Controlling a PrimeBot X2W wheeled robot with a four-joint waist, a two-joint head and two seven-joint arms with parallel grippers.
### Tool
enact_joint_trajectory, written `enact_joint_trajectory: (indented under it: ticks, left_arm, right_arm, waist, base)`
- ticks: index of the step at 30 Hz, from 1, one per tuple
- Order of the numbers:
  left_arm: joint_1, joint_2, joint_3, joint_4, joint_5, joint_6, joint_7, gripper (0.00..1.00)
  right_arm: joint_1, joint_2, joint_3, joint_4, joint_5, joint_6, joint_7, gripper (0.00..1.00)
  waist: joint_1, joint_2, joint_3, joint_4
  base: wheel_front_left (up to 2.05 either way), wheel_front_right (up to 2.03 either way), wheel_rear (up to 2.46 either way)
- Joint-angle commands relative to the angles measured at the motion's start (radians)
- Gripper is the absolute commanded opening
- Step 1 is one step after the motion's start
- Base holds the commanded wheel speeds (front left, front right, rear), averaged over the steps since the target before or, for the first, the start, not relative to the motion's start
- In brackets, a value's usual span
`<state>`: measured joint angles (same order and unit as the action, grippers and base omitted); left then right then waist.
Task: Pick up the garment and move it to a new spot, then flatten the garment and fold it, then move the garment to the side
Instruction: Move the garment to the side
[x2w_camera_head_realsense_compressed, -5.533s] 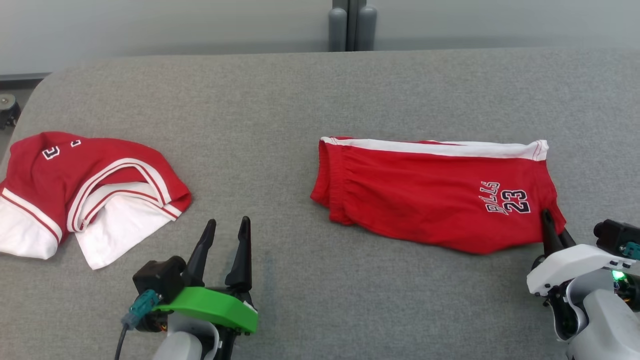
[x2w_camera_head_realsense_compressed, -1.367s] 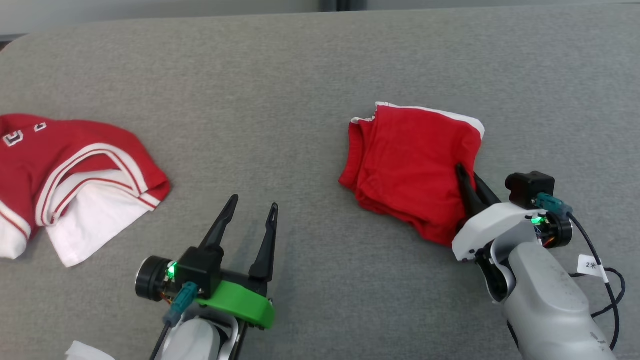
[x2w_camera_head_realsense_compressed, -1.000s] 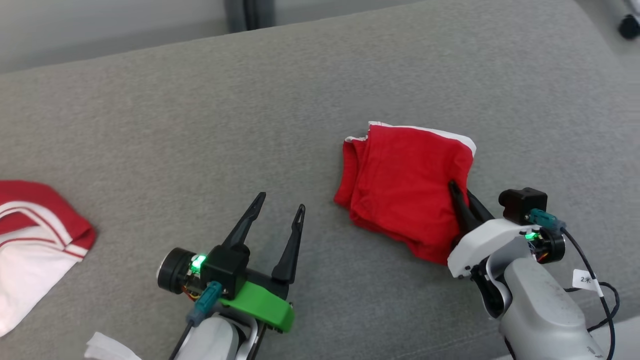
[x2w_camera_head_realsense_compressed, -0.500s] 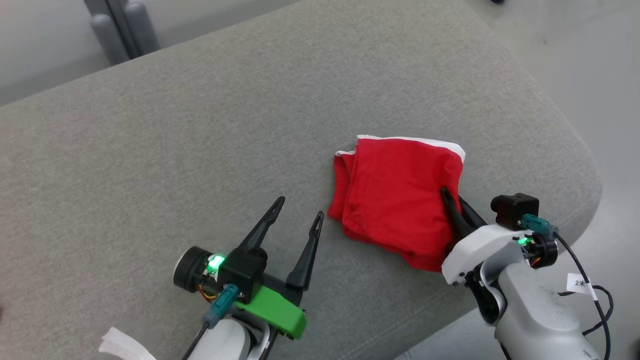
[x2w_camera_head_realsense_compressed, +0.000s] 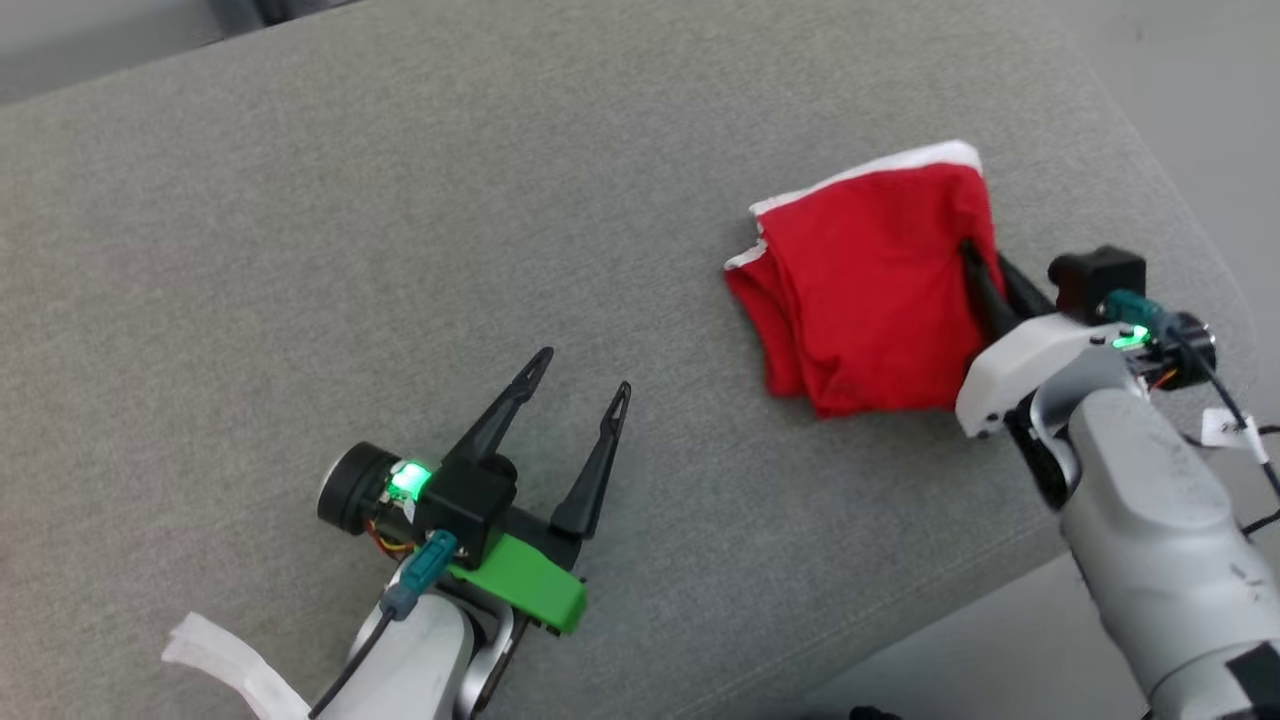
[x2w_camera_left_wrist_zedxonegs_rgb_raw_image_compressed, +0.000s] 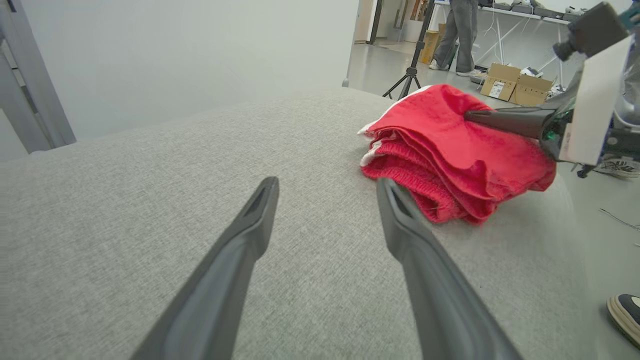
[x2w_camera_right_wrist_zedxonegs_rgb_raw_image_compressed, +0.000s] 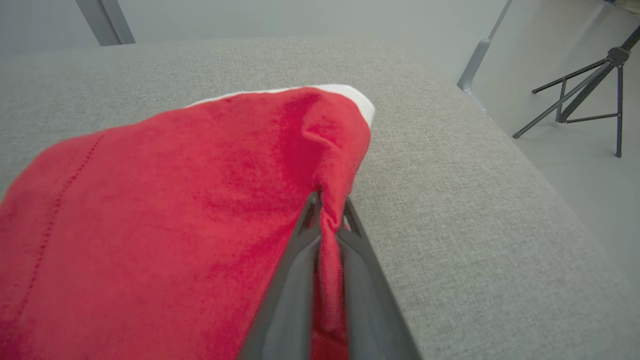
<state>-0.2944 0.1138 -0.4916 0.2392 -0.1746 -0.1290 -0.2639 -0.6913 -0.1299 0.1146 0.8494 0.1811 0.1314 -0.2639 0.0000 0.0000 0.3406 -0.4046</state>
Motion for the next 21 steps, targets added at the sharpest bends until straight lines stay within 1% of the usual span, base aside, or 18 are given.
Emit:
enact_joint_trajectory:
  ticks: [1,6,11,14,16,18,19,20,21]
  left_arm:
    - [-0.030,0.017,-0.001,-0.005,0.006,-0.003,-0.001,1.00]
    - [-0.072,0.034,-0.011,-0.021,0.008,-0.003,-0.001,1.00]
    - [-0.116,0.043,-0.027,-0.040,0.009,-0.003,-0.001,1.00]
    - [-0.137,0.047,-0.039,-0.046,0.007,-0.003,-0.001,1.00]
    - [-0.147,0.048,-0.035,-0.048,0.005,-0.003,-0.001,1.00]
    - [-0.152,0.046,-0.029,-0.047,0.004,-0.003,-0.001,1.00]
    - [-0.153,0.046,-0.025,-0.046,0.003,-0.003,0.000,1.00]
    - [-0.155,0.046,-0.023,-0.045,0.003,-0.003,-0.001,1.00]
    - [-0.157,0.045,-0.019,-0.043,0.003,-0.003,-0.001,1.00]
  right_arm:
    - [-0.049,-0.022,-0.009,0.018,-0.023,-0.002,-0.001,0.00]
    - [-0.184,-0.109,-0.060,0.099,-0.097,-0.002,-0.001,0.00]
    - [-0.300,-0.225,-0.155,0.187,-0.202,-0.002,0.007,0.00]
    - [-0.344,-0.281,-0.218,0.218,-0.264,-0.002,0.022,0.00]
    - [-0.367,-0.308,-0.265,0.231,-0.299,-0.002,0.032,0.00]
    - [-0.376,-0.321,-0.304,0.236,-0.344,-0.002,0.043,0.00]
    - [-0.383,-0.328,-0.333,0.237,-0.360,-0.002,0.045,0.13]
    - [-0.387,-0.333,-0.355,0.235,-0.379,-0.002,0.050,0.45]
    - [-0.390,-0.334,-0.385,0.232,-0.396,-0.002,0.052,1.00]
  waist:
    - [0.0000,0.0000,0.094,0.084]
    - [0.0000,0.0000,0.162,0.135]
    - [0.0000,0.0000,0.214,0.184]
    - [0.0000,0.0000,0.235,0.207]
    - [0.0000,0.0000,0.246,0.218]
    - [0.0000,0.0000,0.253,0.226]
    - [0.0000,0.0000,0.255,0.228]
    - [0.0000,0.0000,0.256,0.230]
    - [0.0000,0.0000,0.257,0.232]
  base:
    - [0.00,0.00,0.00]
    - [0.00,0.00,0.00]
    - [0.00,0.00,0.00]
    - [0.00,0.00,0.00]
    - [0.00,0.00,0.00]
    - [0.00,0.00,0.00]
    - [0.00,0.00,0.00]
    - [0.00,0.00,0.00]
    - [0.00,0.00,0.00]
